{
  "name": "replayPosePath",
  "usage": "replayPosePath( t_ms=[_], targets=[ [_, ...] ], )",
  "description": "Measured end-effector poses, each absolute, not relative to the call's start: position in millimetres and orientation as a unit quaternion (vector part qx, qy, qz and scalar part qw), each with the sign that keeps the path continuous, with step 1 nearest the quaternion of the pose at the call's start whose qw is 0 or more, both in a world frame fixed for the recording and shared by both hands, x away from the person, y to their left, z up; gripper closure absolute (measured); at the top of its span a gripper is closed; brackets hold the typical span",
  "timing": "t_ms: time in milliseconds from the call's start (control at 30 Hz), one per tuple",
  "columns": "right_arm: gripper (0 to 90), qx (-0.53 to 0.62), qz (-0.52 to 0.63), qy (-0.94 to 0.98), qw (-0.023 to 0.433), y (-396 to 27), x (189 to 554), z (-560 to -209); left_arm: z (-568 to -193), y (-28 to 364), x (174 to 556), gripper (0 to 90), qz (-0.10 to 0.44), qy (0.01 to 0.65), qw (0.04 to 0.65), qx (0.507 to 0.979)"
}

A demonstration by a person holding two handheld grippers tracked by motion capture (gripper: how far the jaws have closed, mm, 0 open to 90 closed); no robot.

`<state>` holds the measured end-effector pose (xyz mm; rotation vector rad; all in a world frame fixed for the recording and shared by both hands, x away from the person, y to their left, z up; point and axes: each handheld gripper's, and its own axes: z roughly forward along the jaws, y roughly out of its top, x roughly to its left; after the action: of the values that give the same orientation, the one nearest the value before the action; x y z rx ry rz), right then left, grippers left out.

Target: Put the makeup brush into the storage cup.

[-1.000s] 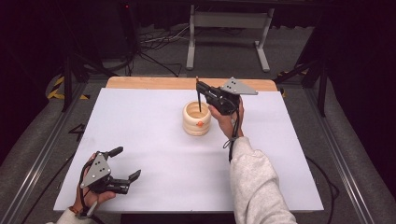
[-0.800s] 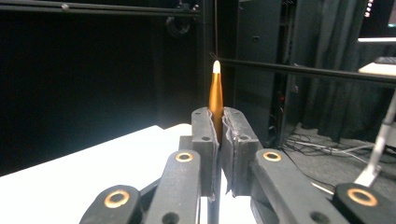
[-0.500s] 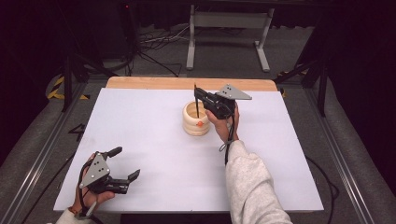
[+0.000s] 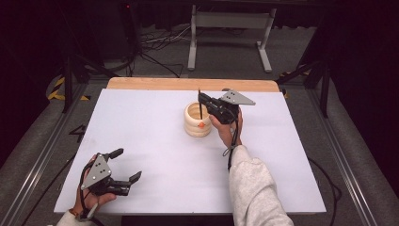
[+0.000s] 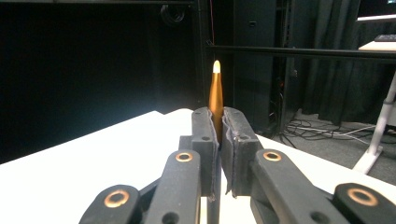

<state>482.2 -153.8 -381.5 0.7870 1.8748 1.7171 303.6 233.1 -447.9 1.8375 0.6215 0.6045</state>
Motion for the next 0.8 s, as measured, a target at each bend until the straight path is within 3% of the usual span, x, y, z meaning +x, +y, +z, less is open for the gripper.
replayPosePath(
  t_ms=[800],
  targets=[
    [84.0, 0.288, 0.627, 0.682, 0.242, -156.5, 481.0, -380.7, -448.2, 233.1, 304.0, 4.3, 0.250, 0.258, 0.525, 0.772]
  ],
)
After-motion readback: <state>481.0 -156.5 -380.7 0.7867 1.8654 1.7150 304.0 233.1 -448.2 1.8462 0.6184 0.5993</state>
